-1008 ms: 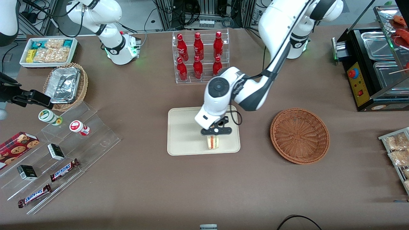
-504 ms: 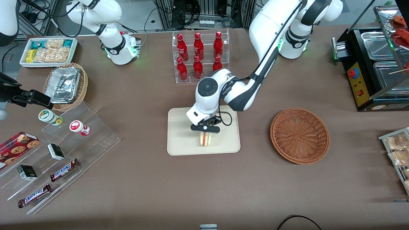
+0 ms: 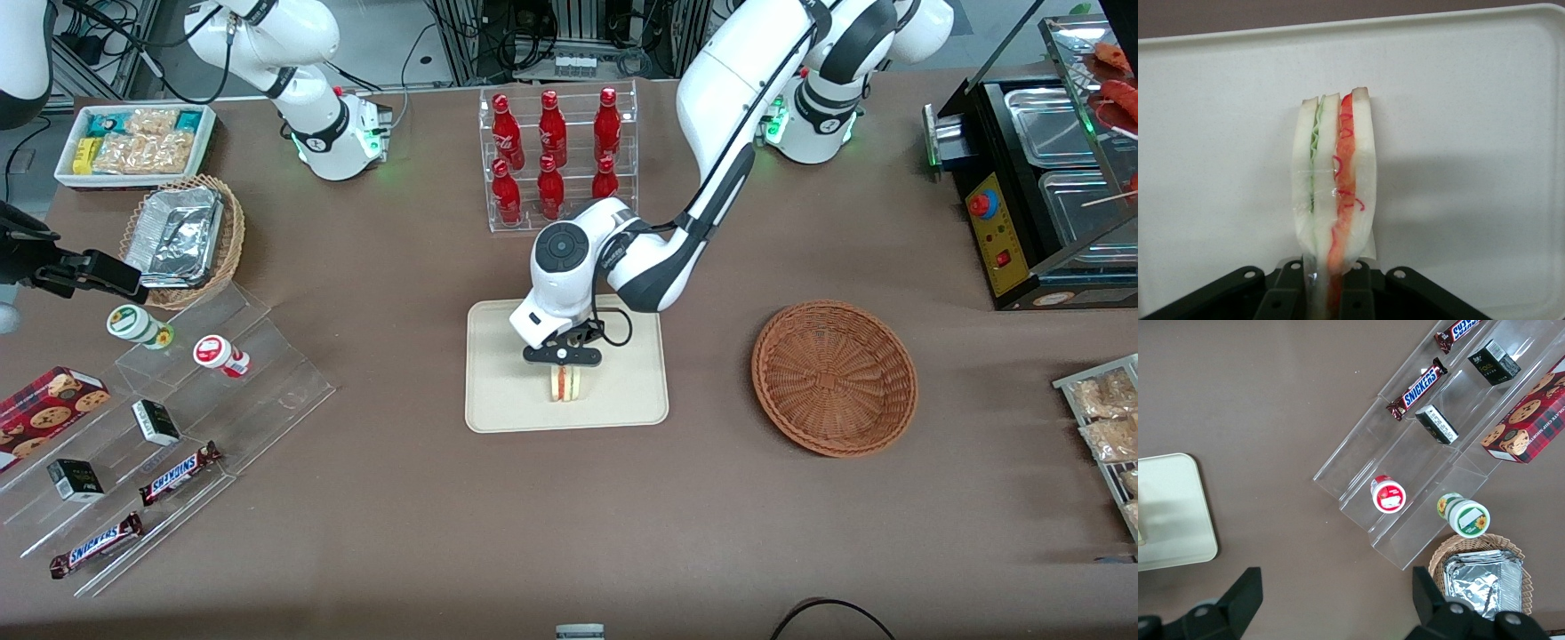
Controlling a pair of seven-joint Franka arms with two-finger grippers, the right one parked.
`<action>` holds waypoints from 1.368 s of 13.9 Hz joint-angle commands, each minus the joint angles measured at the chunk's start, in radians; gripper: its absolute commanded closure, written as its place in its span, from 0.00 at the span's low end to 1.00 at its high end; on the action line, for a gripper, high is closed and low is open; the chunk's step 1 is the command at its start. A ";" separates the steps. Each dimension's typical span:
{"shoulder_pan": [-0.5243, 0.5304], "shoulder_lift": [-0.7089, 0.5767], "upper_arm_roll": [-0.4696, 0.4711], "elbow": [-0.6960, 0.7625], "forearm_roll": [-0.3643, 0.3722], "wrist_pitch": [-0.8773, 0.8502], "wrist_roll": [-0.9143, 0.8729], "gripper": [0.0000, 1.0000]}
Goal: Place sandwich from basket to tray
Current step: 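Lower the sandwich onto the tray and open the left gripper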
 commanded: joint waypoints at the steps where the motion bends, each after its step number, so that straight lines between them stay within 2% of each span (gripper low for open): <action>1: -0.009 0.023 0.004 0.029 0.016 -0.005 -0.035 0.09; 2: -0.009 0.023 0.004 0.029 0.016 -0.005 -0.035 0.01; 7: -0.004 0.000 0.005 0.033 0.016 -0.011 -0.035 0.00; 11: 0.017 -0.101 0.010 0.030 0.010 -0.029 -0.038 0.00; 13: 0.040 -0.156 0.013 0.025 -0.016 -0.083 -0.040 0.00; 19: 0.179 -0.334 0.013 -0.007 -0.016 -0.299 -0.043 0.00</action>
